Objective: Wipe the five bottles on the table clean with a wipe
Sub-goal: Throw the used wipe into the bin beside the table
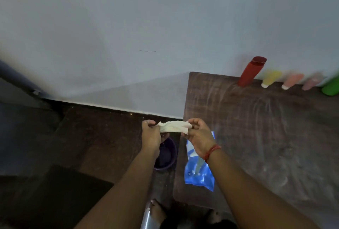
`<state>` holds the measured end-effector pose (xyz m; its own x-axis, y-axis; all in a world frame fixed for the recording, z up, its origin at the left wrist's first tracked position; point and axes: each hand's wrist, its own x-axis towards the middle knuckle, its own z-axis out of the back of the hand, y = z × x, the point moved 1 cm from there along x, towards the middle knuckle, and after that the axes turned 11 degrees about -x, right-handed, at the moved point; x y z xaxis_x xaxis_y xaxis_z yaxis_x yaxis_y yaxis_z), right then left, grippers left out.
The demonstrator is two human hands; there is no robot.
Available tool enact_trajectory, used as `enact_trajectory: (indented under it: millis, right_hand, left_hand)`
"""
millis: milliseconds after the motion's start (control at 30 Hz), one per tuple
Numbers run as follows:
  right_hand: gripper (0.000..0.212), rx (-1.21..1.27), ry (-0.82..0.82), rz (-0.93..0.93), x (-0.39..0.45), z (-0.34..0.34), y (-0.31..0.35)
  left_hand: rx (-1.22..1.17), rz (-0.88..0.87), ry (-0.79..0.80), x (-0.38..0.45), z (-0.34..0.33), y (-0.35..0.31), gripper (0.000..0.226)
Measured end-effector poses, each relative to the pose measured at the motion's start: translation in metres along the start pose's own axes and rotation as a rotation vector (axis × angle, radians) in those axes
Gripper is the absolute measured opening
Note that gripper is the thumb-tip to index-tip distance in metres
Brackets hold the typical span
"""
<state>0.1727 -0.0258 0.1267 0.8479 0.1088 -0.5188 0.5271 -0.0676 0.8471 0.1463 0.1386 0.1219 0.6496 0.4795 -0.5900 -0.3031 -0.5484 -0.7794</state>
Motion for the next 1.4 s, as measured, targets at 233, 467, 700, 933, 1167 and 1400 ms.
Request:
enact_trajectory:
  millis: [233, 467, 700, 933, 1167, 1400]
  right_hand:
    - [0.032, -0.038, 0.013, 0.027, 0.018, -0.034, -0.003]
    - [0.019, -0.204, 0.143, -0.067, 0.032, -0.068, -0.028]
    - [0.045, -0.309, 0.09, -0.082, 0.044, -0.129, -0.046]
    - [0.075, -0.552, 0.031, -0.065, 0.056, -0.186, -0.074]
    - [0.075, -0.6, -0.012, -0.071, 0.07, -0.192, -0.108]
    - [0.038, -0.341, -0.181, -0.171, 0.095, -0.196, -0.164]
  left_hand:
    - [0.154, 0.075, 0.13, 0.023, 0.027, -0.023, 0.041]
    - [0.366, 0.1, 0.136, 0.044, 0.067, -0.041, 0.034]
    - [0.289, 0.176, 0.174, 0.101, 0.104, -0.064, 0.025]
    - [0.612, 0.087, 0.334, 0.165, 0.142, -0.085, 0.039]
    - [0.53, 0.13, 0.273, 0.194, 0.149, -0.057, 0.013]
    - [0.773, 0.158, 0.399, 0.22, 0.163, -0.018, 0.046]
